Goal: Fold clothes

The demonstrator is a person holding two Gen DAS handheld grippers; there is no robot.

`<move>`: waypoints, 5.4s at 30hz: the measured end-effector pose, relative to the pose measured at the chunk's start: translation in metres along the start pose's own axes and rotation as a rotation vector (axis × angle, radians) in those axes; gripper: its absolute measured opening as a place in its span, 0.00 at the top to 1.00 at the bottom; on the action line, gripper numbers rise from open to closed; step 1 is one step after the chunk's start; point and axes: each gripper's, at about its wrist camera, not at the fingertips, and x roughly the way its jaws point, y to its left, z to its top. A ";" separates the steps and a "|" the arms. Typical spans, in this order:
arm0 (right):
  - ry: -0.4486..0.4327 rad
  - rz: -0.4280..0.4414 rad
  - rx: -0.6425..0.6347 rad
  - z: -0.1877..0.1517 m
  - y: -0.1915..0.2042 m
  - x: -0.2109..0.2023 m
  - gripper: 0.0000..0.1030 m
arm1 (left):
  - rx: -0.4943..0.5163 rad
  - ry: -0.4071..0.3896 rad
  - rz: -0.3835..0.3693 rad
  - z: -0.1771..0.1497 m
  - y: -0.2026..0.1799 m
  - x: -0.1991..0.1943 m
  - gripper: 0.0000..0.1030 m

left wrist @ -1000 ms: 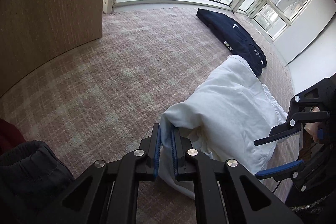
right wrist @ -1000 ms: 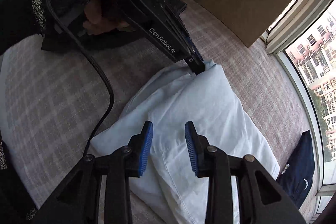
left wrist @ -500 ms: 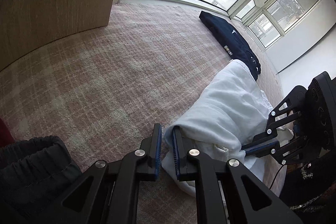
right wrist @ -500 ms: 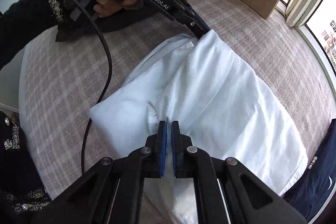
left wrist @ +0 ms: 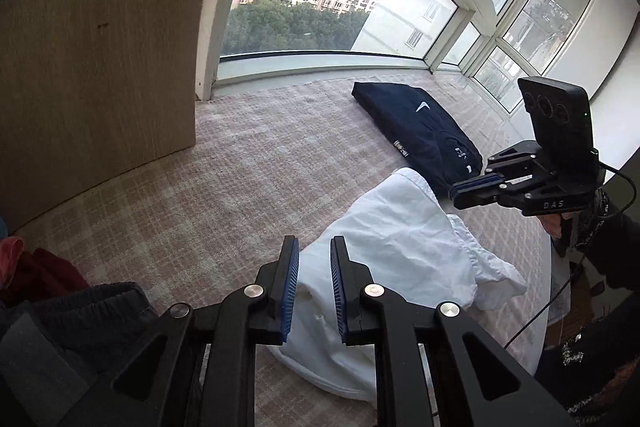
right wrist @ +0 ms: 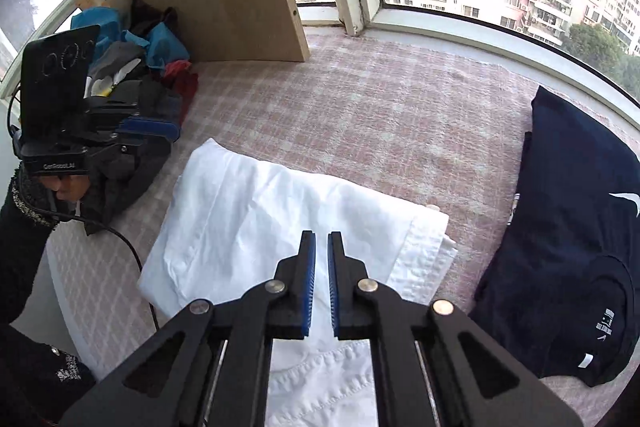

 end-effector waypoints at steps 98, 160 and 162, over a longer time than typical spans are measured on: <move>-0.026 -0.112 0.153 -0.059 -0.036 -0.015 0.44 | -0.372 0.019 0.363 -0.076 -0.048 0.036 0.87; -0.031 -0.237 0.208 -0.011 -0.368 -0.107 0.76 | -0.286 -0.025 0.107 0.169 -0.164 0.220 0.83; -0.051 -0.207 0.252 -0.016 -0.376 -0.120 0.73 | -0.359 -0.039 0.017 0.163 -0.148 0.218 0.80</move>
